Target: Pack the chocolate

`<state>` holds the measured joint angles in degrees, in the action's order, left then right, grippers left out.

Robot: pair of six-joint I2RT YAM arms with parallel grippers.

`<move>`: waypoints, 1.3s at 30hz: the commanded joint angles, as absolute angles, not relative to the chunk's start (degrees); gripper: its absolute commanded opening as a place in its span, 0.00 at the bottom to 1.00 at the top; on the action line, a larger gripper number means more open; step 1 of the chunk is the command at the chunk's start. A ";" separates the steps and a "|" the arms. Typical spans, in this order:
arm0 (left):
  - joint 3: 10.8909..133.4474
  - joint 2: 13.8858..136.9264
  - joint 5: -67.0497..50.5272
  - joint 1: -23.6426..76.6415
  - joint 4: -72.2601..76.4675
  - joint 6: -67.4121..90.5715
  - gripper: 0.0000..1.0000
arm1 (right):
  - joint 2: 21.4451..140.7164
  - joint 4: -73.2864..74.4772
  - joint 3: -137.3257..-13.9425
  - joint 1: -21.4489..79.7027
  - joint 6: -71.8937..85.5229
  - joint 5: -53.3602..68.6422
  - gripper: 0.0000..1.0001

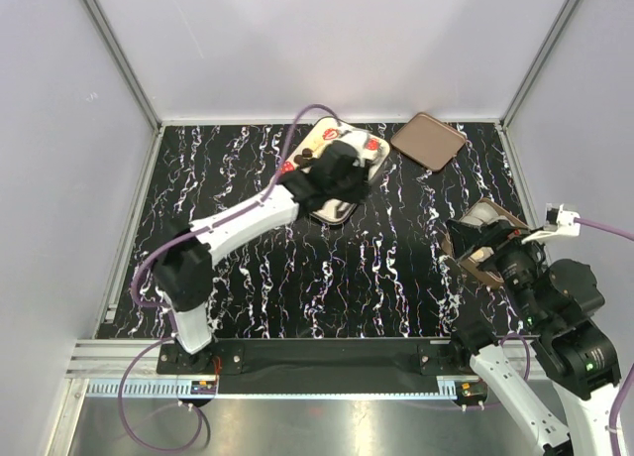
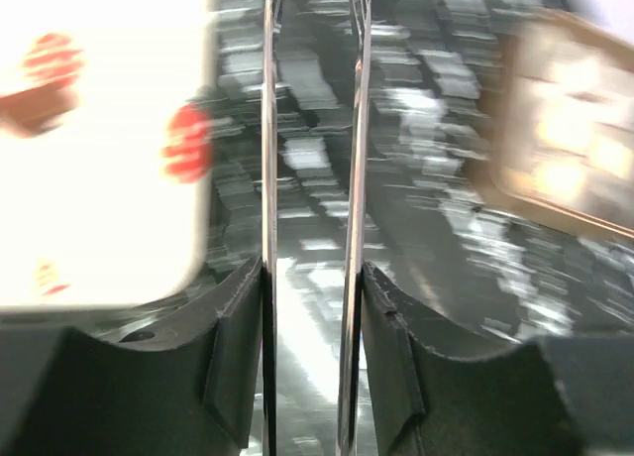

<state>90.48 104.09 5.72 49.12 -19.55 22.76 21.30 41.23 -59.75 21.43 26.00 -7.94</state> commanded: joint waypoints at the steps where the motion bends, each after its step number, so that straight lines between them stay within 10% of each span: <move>1: 83.86 100.46 11.25 43.01 -21.53 23.38 0.45 | 24.25 38.06 -58.71 21.36 27.24 -7.74 0.99; 28: 84.99 109.07 10.20 34.54 -23.99 23.38 0.45 | 24.26 36.30 -58.36 21.36 25.31 -7.47 0.99; 39: 88.15 108.55 8.26 34.45 -27.86 22.68 0.31 | 23.91 36.91 -58.71 21.44 25.05 -8.00 0.99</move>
